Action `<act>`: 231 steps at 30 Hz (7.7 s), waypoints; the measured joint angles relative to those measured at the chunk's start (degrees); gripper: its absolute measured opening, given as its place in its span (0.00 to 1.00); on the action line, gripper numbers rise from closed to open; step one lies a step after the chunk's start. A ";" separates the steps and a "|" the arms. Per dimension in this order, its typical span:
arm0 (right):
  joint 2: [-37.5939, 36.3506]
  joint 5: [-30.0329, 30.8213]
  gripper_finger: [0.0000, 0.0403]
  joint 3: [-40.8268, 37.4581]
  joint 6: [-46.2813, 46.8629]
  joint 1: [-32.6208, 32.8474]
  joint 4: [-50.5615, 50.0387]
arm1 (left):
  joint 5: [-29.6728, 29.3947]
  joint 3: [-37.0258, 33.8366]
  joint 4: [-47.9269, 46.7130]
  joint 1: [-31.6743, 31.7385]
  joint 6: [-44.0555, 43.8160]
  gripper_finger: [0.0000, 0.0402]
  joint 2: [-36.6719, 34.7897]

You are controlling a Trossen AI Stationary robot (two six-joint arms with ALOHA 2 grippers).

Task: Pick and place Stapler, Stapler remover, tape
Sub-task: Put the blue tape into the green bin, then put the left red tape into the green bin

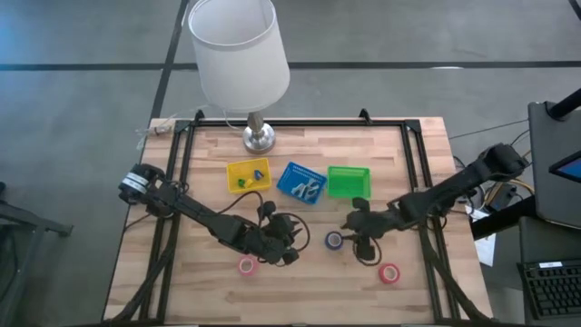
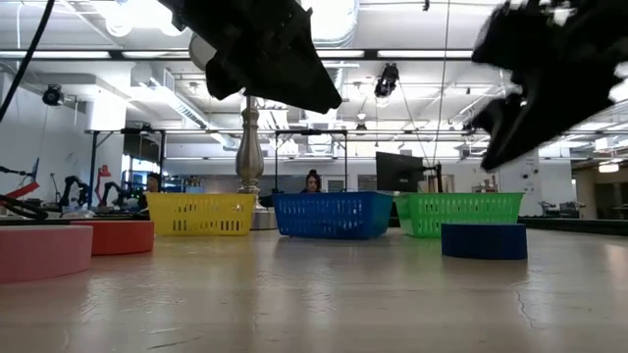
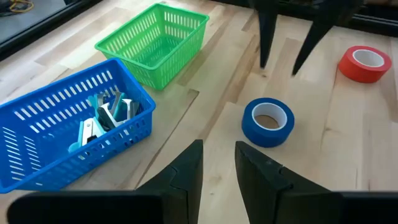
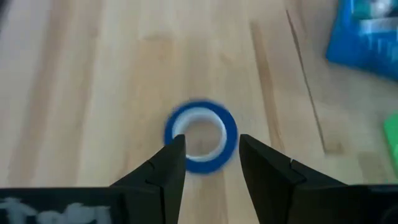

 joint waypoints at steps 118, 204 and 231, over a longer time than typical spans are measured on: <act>-3.89 15.30 0.36 7.28 -0.13 -14.99 -21.62 | 3.21 -3.19 -2.64 -4.14 -13.74 0.24 -0.41; -3.86 15.38 0.35 7.06 -0.11 -14.88 -21.58 | 19.15 -4.73 -39.55 -5.10 -58.42 0.38 -0.48; -3.84 15.38 0.35 7.04 -0.12 -14.88 -21.27 | 12.49 -6.68 -29.61 -4.96 -49.06 0.11 0.24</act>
